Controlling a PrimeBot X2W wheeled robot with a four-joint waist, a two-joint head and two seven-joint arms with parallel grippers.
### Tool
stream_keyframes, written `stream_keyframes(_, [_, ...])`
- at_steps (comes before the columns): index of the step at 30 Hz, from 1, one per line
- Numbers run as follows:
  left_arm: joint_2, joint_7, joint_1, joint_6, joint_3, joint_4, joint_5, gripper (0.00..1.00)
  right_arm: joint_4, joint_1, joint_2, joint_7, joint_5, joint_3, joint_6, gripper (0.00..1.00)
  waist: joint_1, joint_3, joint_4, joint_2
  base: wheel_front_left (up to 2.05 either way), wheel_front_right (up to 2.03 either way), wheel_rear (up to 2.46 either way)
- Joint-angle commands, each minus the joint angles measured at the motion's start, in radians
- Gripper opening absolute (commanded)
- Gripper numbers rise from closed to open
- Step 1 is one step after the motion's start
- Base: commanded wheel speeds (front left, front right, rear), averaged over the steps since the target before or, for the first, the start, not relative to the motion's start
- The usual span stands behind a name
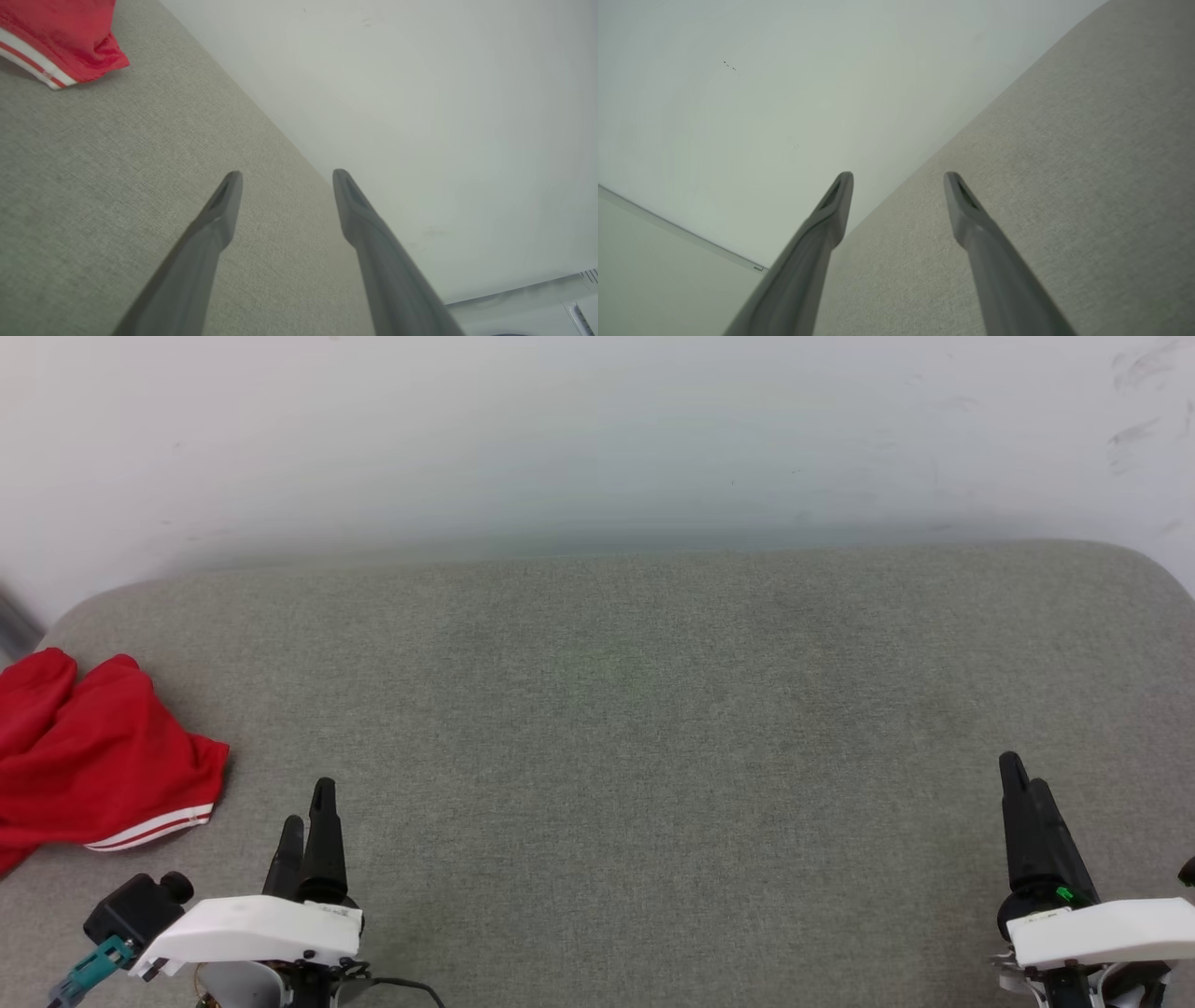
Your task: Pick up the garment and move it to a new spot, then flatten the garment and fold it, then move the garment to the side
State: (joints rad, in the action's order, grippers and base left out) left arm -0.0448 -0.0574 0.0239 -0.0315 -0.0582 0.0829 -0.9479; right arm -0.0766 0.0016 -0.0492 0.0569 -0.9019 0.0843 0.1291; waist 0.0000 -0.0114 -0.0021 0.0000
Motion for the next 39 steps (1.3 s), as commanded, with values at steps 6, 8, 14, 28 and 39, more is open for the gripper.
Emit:
stream_keyframes(6, [-0.005, -0.027, -0.006, -0.019, 0.024, -0.022, 0.123, 1.0, 0.035, 0.008, -0.002, 0.027, 0.119, -0.011, 0.002, 1.0, 0.0, 0.0, 0.0, 0.0, 0.0, 0.0, 0.0])
stream_keyframes(8, [-0.005, -0.034, -0.009, -0.021, 0.031, -0.025, 0.155, 1.0, 0.041, 0.012, -0.002, 0.034, 0.148, -0.013, 0.002, 1.0, 0.0, 0.0, 0.001, 0.0, 0.0, 0.0, 0.0])
stream_keyframes(14, [-0.005, -0.052, -0.017, -0.028, 0.044, -0.034, 0.239, 1.0, 0.058, 0.022, -0.002, 0.052, 0.238, -0.021, 0.002, 1.0, 0.0, 0.0, 0.0, 0.0, 0.0, 0.0, 0.0])
stream_keyframes(28, [-0.006, -0.089, -0.03, -0.039, 0.066, -0.049, 0.406, 1.0, 0.092, 0.044, -0.002, 0.089, 0.42, -0.036, 0.002, 1.0, 0.0, -0.002, -0.001, 0.0, 0.0, 0.0, 0.0])
stream_keyframes(39, [-0.006, -0.117, -0.041, -0.037, 0.081, -0.064, 0.524, 1.0, 0.117, 0.059, -0.002, 0.116, 0.547, -0.038, 0.002, 1.0, 0.0, -0.004, -0.002, 0.0, 0.0, 0.0, 0.0])
